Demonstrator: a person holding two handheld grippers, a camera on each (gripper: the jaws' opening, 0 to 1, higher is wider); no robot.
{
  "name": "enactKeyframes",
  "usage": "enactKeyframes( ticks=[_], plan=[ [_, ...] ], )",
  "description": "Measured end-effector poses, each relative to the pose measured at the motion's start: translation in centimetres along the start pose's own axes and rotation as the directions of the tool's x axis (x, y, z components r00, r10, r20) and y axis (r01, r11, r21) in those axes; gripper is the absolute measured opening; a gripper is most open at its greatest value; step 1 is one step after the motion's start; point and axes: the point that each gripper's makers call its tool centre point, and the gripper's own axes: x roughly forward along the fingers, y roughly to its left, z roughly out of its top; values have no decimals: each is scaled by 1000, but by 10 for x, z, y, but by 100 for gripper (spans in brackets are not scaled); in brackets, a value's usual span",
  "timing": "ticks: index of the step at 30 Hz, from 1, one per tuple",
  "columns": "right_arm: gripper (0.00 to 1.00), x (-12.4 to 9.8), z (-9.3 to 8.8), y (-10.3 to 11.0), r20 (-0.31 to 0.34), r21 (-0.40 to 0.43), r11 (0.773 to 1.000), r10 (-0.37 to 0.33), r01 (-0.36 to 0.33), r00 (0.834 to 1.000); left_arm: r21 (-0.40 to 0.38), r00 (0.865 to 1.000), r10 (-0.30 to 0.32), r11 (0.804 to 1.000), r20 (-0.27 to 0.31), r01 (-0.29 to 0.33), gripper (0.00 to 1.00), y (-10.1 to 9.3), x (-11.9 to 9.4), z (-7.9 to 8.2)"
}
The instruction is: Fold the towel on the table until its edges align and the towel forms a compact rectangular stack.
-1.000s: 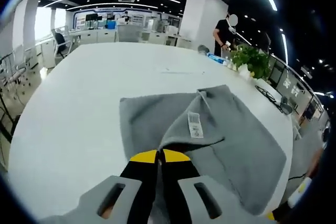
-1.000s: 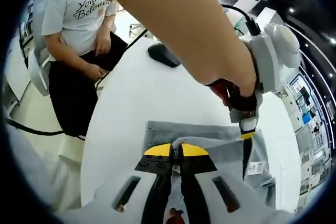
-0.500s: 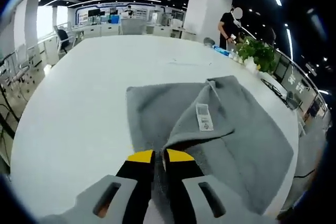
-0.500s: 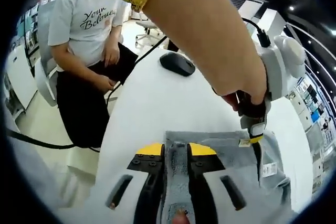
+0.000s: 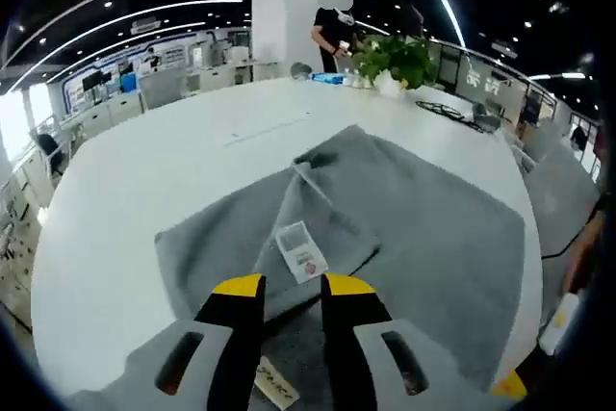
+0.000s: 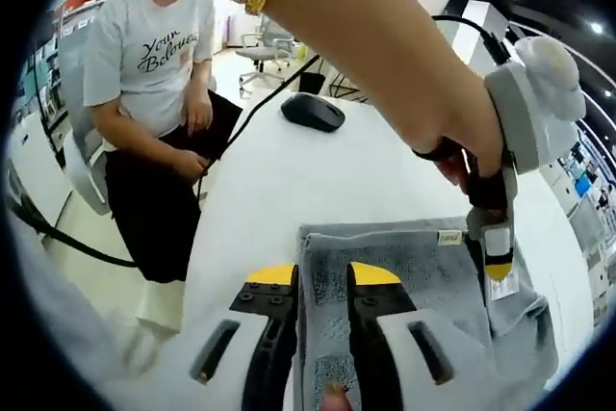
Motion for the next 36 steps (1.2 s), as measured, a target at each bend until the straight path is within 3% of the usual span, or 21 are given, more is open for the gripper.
enactKeyframes(
  ticks=[4, 9, 11, 12, 16, 22, 28, 33, 36],
  plan=[
    [20, -5, -4, -4, -6, 30, 999, -15, 15, 1000, -17, 993, -118, 993, 0, 118, 25, -24, 15, 3],
    [20, -18, -14, -16, -14, 94, 994, -50, 51, 999, 27, 992, -111, 993, -57, 113, 34, -31, 28, -3],
    [19, -25, -19, -23, -27, 115, 990, -74, 77, 997, 17, 991, -118, 993, -56, 119, 38, -39, 32, -1],
    [19, -29, -19, -24, -23, 123, 989, -79, 81, 997, -35, 992, -112, 993, -49, 111, 39, -41, 35, 0],
    [18, -37, -25, -32, -25, 169, 980, -99, 102, 995, -140, 1000, -22, 990, -22, 19, 29, -24, 37, 1],
    [18, -50, -27, -39, -15, 184, 974, -129, 130, 992, -82, 999, 0, 997, -39, -3, 22, -22, 38, -2],
    [19, -58, -31, -44, -14, 200, 969, -145, 145, 989, -90, 996, 52, 994, -66, -58, 10, -13, 37, 1],
    [21, -62, -35, -48, -9, 228, 962, -154, 152, 988, -206, 986, 166, 965, -12, -165, 5, 14, 29, 12],
    [23, -65, -36, -50, -10, 238, 958, -160, 158, 987, -268, 979, 203, 944, 16, -192, 5, 30, 25, 17]
  ],
)
